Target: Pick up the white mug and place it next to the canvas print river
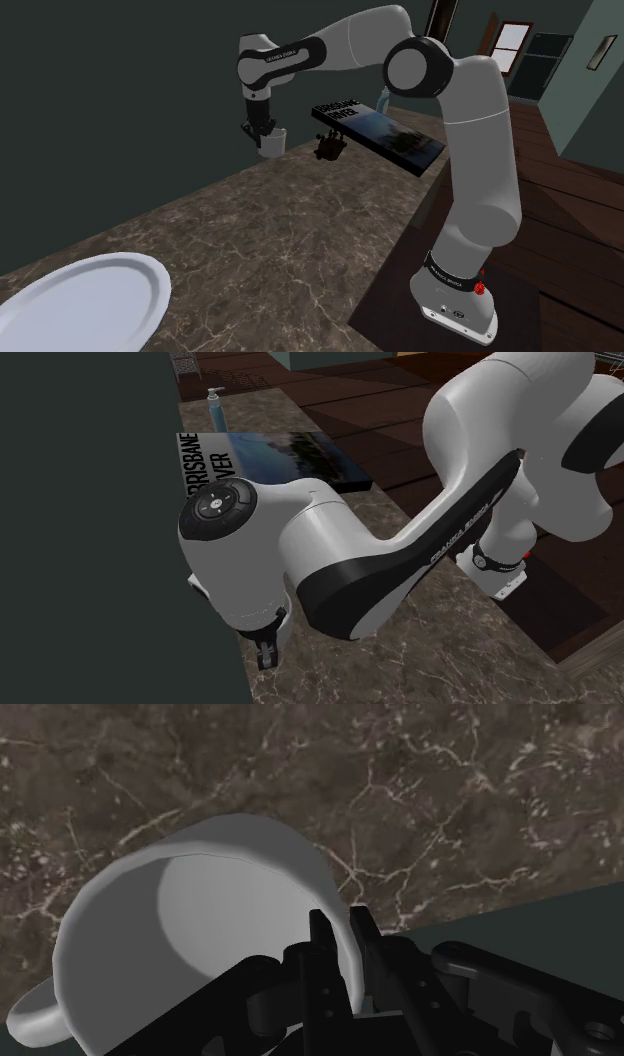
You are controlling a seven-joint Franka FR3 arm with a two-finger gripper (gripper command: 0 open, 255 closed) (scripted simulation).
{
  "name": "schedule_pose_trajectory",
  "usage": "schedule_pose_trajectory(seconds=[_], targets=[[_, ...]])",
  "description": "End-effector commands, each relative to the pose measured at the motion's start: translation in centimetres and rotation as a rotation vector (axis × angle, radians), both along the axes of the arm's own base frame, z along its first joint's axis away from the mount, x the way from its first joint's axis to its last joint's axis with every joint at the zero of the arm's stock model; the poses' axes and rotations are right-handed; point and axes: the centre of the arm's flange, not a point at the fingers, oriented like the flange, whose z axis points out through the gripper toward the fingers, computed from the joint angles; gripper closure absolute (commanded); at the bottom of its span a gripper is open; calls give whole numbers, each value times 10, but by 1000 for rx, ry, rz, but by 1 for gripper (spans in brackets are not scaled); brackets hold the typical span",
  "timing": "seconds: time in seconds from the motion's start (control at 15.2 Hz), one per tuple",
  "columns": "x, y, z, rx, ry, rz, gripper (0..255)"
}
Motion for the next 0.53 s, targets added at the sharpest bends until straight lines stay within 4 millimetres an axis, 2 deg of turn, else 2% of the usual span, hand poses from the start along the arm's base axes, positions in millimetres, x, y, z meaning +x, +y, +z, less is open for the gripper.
schedule_pose_trajectory(seconds=[0.0,0.46], targets=[[-1,0,11,0,0,0,255],[-1,0,48,0,0,0,255]])
